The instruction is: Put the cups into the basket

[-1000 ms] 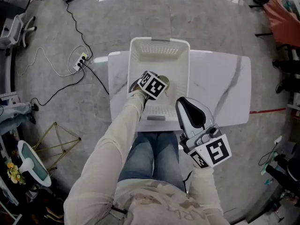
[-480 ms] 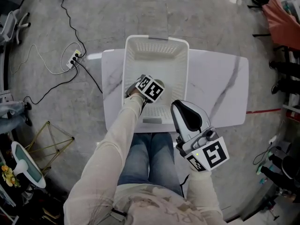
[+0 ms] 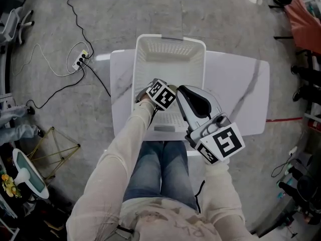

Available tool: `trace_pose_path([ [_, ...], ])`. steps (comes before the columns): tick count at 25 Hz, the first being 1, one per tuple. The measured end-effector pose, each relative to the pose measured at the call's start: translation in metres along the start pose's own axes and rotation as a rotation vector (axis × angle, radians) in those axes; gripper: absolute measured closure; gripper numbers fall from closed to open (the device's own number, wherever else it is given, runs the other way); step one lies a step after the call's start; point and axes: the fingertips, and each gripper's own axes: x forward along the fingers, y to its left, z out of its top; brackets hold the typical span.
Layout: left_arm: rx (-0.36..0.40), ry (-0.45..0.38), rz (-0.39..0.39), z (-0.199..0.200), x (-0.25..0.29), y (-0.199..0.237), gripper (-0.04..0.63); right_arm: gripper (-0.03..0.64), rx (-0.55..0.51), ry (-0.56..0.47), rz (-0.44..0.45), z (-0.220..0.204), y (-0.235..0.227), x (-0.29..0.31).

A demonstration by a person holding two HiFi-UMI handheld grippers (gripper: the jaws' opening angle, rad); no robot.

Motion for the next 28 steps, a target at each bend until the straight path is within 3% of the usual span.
trace_pose_path([
  [5, 0.009, -0.064, -0.019, 0.011, -0.023, -0.009, 0.525, 0.578, -0.001, 0.012, 0.008, 0.004, -0.009, 0.015],
  [9, -0.047, -0.158, -0.019, 0.03, -0.048, -0.003, 0.528, 0.578, -0.006, 0.016, 0.011, 0.01, -0.01, 0.018],
  [11, -0.08, -0.213, -0.039, 0.039, -0.066, -0.003, 0.591, 0.578, -0.006, 0.014, 0.014, 0.015, -0.008, 0.02],
  [14, -0.111, -0.298, -0.069, 0.05, -0.101, -0.006, 0.592, 0.578, -0.006, 0.011, 0.015, 0.026, -0.002, 0.021],
  [22, -0.393, -0.638, -0.134, 0.083, -0.24, 0.0, 0.594, 0.578, -0.011, -0.042, 0.017, 0.074, 0.018, 0.013],
  [25, -0.422, -0.768, -0.114, 0.092, -0.297, 0.0, 0.594, 0.577, -0.033, -0.066, 0.027, 0.096, 0.03, 0.006],
  [28, -0.399, -0.883, -0.105, 0.106, -0.351, -0.008, 0.594, 0.577, -0.054, -0.089, 0.037, 0.117, 0.041, -0.004],
])
